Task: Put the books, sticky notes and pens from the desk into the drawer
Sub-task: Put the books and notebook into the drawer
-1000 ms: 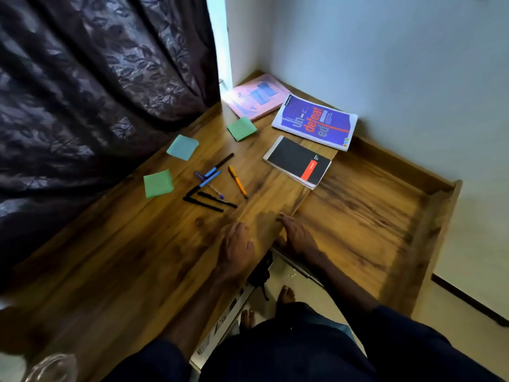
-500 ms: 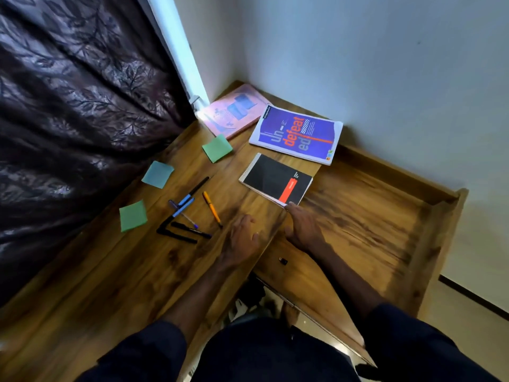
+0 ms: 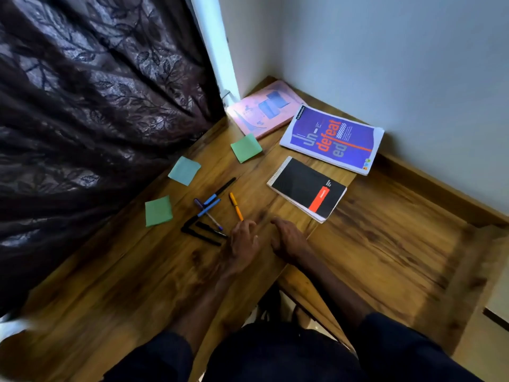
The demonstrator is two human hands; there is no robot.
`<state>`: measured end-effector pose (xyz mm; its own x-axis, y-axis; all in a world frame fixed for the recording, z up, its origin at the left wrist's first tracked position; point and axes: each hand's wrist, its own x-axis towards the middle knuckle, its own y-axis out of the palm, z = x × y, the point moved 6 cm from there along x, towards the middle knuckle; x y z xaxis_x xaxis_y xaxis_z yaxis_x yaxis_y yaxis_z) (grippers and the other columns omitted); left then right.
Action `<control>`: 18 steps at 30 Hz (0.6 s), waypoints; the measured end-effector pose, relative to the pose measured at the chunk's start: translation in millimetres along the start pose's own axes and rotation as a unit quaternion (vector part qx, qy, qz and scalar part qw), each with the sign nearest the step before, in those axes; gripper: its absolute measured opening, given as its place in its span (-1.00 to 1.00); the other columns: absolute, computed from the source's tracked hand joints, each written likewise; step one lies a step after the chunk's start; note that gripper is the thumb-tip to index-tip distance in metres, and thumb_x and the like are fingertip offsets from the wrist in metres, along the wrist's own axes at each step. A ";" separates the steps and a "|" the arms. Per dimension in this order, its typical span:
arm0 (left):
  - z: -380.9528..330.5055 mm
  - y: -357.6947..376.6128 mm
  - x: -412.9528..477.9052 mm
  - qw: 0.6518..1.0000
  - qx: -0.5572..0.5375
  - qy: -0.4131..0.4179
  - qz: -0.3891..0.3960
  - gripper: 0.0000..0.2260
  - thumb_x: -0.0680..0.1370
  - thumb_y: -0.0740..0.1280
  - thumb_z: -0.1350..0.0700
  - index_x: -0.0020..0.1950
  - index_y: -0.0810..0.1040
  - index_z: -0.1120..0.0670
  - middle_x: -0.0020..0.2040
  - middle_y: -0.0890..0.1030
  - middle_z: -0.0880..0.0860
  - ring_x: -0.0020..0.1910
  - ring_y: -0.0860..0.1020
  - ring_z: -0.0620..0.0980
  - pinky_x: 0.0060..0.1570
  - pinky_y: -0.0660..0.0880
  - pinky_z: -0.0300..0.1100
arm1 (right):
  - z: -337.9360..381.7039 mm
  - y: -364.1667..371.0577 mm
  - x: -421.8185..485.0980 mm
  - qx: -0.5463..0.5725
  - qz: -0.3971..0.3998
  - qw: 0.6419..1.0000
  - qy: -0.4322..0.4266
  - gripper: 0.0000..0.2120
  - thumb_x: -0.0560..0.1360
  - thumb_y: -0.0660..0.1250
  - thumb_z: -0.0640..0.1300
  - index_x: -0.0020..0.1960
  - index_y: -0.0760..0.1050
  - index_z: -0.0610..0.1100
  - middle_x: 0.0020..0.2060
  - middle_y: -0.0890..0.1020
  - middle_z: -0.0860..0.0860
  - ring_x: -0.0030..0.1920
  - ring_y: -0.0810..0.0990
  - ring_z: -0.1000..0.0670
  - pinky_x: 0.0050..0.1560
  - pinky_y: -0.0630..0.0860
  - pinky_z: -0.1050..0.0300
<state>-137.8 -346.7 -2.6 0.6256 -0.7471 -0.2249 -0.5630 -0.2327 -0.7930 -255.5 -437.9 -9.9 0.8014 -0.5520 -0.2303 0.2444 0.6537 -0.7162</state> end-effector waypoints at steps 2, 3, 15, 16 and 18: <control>9.3 -2.5 4.1 1.000 -0.006 0.003 -0.003 -0.70 0.48 0.42 0.22 0.20 0.54 0.15 0.17 0.60 0.14 0.20 0.56 0.15 0.22 0.48 0.03 | 4.2 7.0 5.8 -0.007 0.005 1.000 0.008 -0.46 0.51 0.34 -0.24 0.46 0.34 -0.27 0.41 0.46 -0.22 0.42 0.40 -0.21 0.41 0.32 0.03; 12.4 -4.2 6.6 1.000 -0.012 0.007 -0.002 -0.71 0.49 0.42 0.21 0.20 0.54 0.14 0.17 0.60 0.13 0.19 0.56 0.14 0.21 0.49 0.03 | 6.6 8.7 8.5 -0.011 0.005 1.000 0.013 -0.47 0.51 0.34 -0.23 0.46 0.34 -0.26 0.41 0.46 -0.21 0.42 0.40 -0.20 0.42 0.31 0.05; -35.6 -0.9 84.8 0.995 -0.029 0.094 0.019 -0.73 0.55 0.38 0.15 0.24 0.51 0.05 0.21 0.58 0.05 0.25 0.50 0.05 0.21 0.40 -0.16 | -31.1 -67.7 37.9 -0.040 -0.082 0.992 0.092 -0.59 0.39 0.33 -0.15 0.22 0.50 -0.22 0.12 0.60 -0.15 0.13 0.57 -0.17 0.13 0.54 -0.06; -43.0 -0.4 93.2 0.994 -0.024 0.101 0.020 -0.73 0.55 0.37 0.14 0.25 0.51 0.04 0.21 0.58 0.05 0.25 0.50 0.04 0.20 0.42 -0.16 | -37.6 -77.9 45.6 -0.044 -0.096 0.990 0.094 -0.62 0.40 0.35 -0.18 0.20 0.51 -0.21 0.09 0.60 -0.13 0.09 0.58 -0.15 0.10 0.55 -0.02; -57.9 0.8 107.1 0.992 -0.014 0.126 0.027 -0.72 0.55 0.37 0.13 0.27 0.51 0.04 0.21 0.59 0.04 0.23 0.53 0.02 0.18 0.45 -0.19 | -49.9 -97.6 58.9 -0.050 -0.126 0.985 0.109 -0.66 0.41 0.38 -0.25 0.19 0.53 -0.22 0.08 0.62 -0.14 0.08 0.59 -0.14 0.10 0.52 0.04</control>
<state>-102.4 -463.0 5.4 0.4418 -0.8898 -0.1146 -0.6083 -0.2033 -0.7672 -259.4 -560.1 13.6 0.5837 -0.7951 -0.1646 0.3574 0.4337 -0.8271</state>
